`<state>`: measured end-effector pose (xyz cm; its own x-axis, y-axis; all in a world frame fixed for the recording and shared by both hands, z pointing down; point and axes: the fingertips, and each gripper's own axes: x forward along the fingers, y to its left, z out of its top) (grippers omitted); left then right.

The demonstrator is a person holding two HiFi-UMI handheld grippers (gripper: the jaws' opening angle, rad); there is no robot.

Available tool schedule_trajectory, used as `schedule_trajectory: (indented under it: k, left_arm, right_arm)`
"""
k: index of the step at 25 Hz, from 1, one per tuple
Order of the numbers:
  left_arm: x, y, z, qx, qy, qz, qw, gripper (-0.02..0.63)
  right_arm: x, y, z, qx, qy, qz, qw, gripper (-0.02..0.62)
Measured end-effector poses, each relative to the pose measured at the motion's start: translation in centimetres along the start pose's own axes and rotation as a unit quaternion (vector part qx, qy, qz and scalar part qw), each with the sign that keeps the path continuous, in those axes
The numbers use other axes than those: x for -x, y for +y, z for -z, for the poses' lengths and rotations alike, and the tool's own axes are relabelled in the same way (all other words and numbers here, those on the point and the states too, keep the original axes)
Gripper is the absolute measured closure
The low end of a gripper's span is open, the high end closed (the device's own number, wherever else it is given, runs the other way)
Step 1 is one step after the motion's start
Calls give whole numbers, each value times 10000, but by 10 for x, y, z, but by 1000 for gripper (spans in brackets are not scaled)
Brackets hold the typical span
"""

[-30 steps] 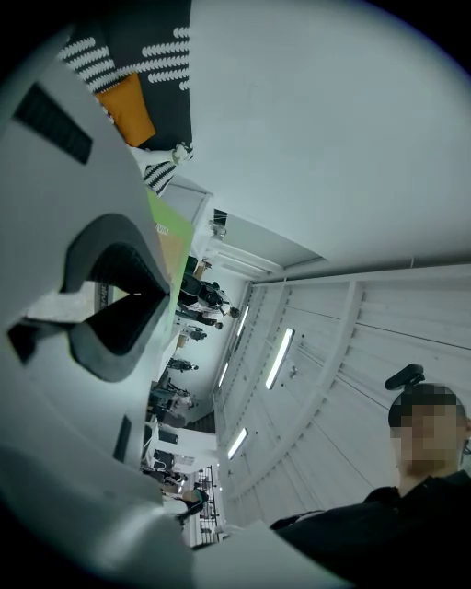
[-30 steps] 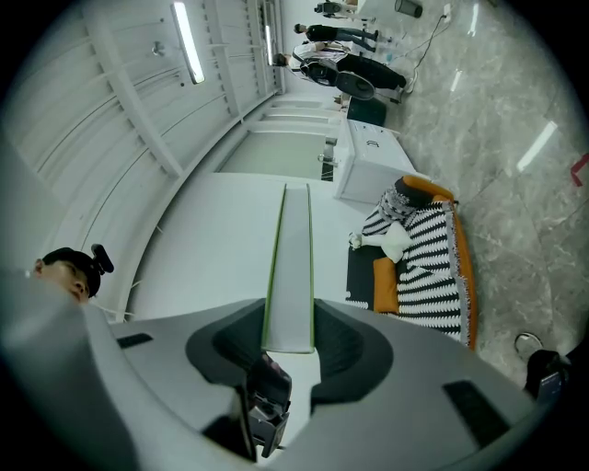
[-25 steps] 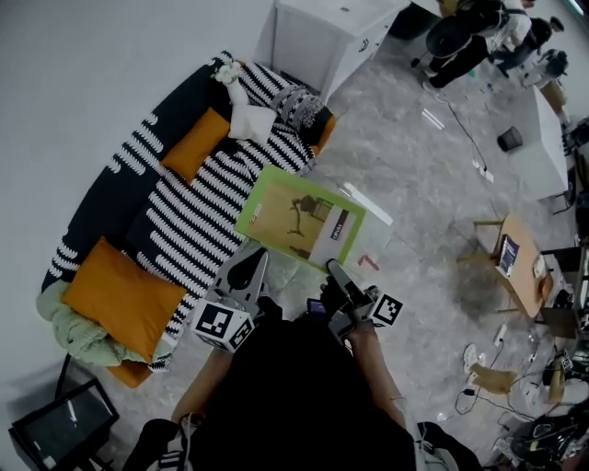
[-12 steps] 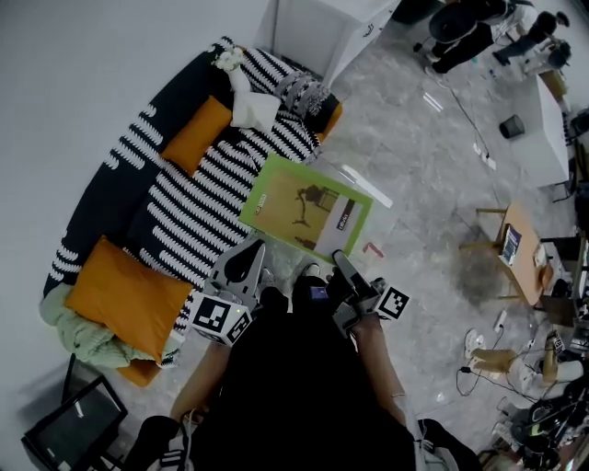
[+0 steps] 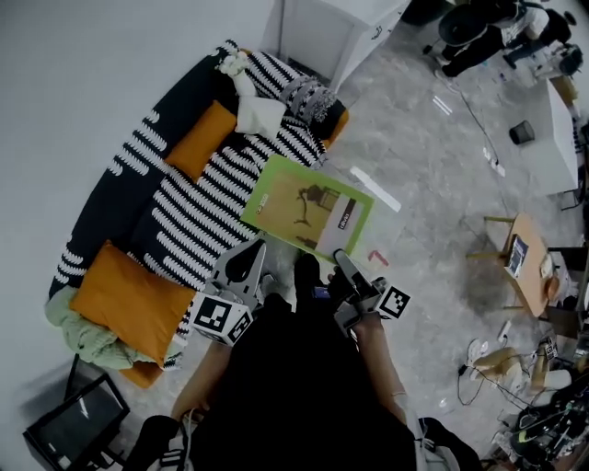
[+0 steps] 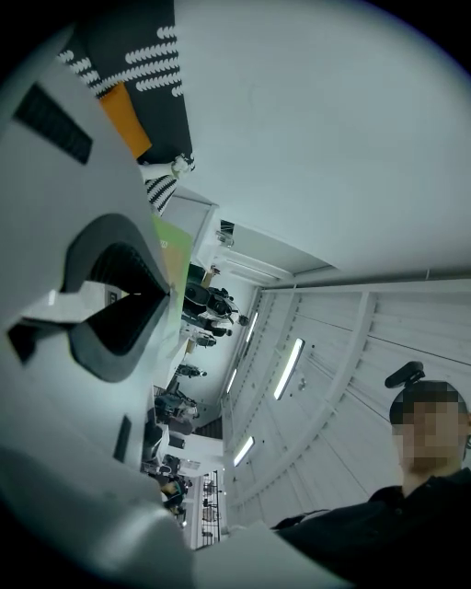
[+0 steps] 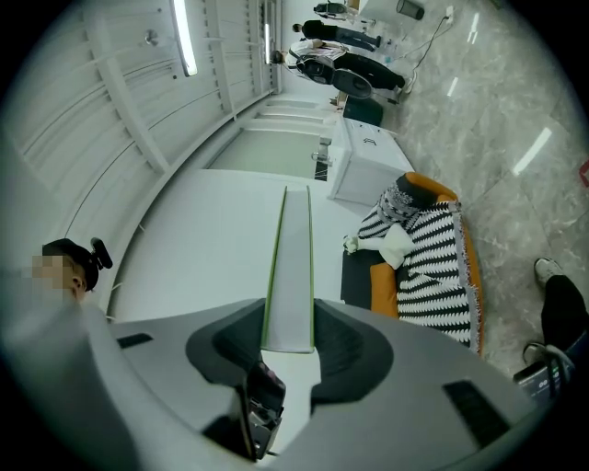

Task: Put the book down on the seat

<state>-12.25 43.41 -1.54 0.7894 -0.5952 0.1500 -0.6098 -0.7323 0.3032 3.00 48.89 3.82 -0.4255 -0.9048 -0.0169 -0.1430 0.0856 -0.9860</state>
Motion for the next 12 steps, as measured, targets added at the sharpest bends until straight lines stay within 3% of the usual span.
schedule_trajectory:
  k: [5,12]
  left_arm:
    - [-10,-6,-12,-206,-82,-128,9997,594]
    - [-86,3,-35,-252,-73,-303,9992,594]
  right_arm:
    - [-4,-3,-15,78,121,-115,9998,439]
    - [-51,-14,-83,-19,367,-279,9989,439]
